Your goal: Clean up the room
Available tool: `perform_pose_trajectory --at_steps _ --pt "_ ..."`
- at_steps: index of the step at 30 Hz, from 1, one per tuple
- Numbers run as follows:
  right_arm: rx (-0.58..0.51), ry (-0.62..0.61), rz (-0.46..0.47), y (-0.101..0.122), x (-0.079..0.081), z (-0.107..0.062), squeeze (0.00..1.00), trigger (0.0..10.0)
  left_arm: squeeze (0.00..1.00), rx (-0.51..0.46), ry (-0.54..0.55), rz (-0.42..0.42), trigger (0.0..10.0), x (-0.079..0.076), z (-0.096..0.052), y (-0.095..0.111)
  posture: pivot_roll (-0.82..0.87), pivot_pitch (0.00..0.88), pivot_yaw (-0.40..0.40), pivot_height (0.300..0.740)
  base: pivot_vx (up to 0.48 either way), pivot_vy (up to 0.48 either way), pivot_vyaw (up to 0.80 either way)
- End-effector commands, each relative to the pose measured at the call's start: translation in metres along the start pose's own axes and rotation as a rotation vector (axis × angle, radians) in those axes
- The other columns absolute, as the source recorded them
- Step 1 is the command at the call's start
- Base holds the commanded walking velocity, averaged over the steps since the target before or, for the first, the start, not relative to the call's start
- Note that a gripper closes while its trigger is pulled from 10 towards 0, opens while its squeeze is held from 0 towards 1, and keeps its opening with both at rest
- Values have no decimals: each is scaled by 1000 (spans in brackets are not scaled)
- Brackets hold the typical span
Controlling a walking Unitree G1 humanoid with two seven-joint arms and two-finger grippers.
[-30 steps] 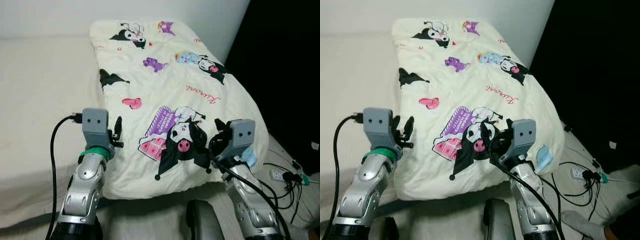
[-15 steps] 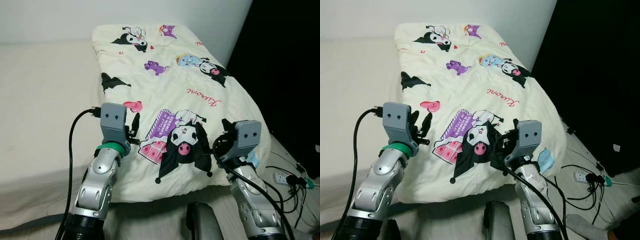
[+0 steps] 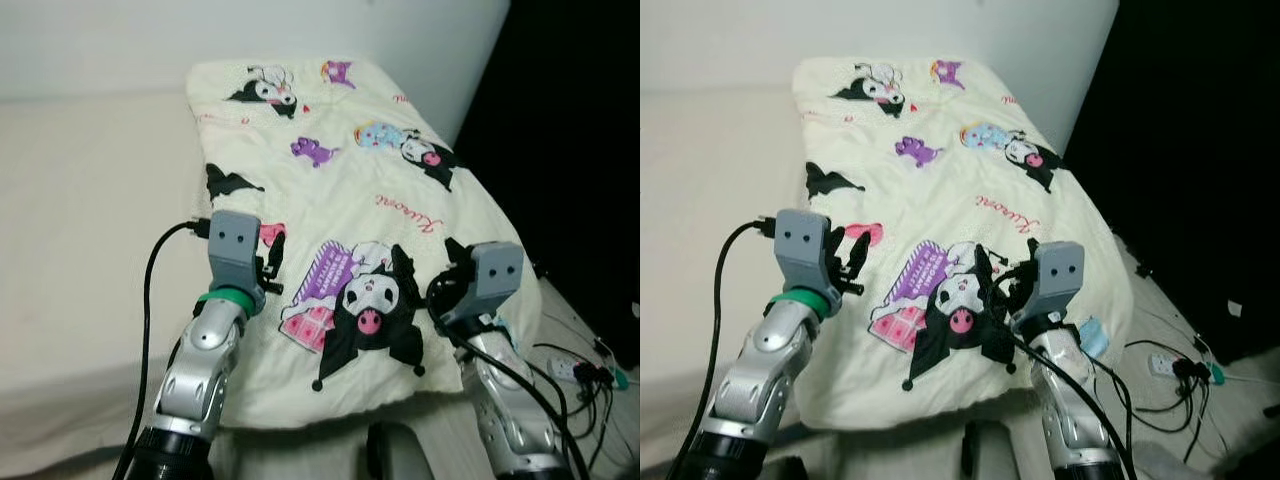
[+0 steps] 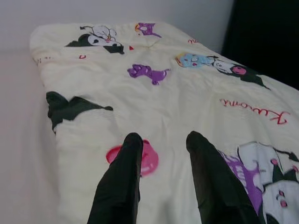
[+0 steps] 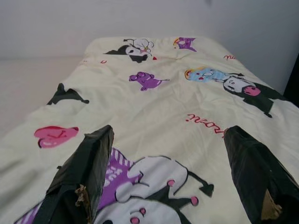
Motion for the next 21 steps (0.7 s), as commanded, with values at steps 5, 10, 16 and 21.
perform_pose_trajectory --at_steps 5,10,16,21 --pt "14 -13 3 -6 -2 -3 0 10000 0 17 -22 -6 10000 -6 -1 -6 -127 65 42 618 0 0 0" --pt "18 -18 6 -8 -3 -4 0 10000 0 18 -39 -10 10000 -11 1 -7 -131 65 43 647 0 0 0" --pt "20 -22 6 -9 -5 -4 0 10000 0 22 -47 -13 10000 -13 1 -7 -132 66 44 672 0 0 0" --pt "20 -25 6 -9 -5 -4 0 10000 0 25 -49 -15 10000 -13 1 -8 -132 65 45 696 0 0 0"
Point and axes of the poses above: a point about 5 cm out from each wrist's last joint towards the gripper, its own z axis pointing out of the wrist towards the gripper, its own y axis along the axis of the wrist's last joint, x = y × z, the point moved 6 cm from there along z, pointing out of the wrist towards the gripper, and after that the axes turned 15 degrees about -z, right-handed, at the moved point
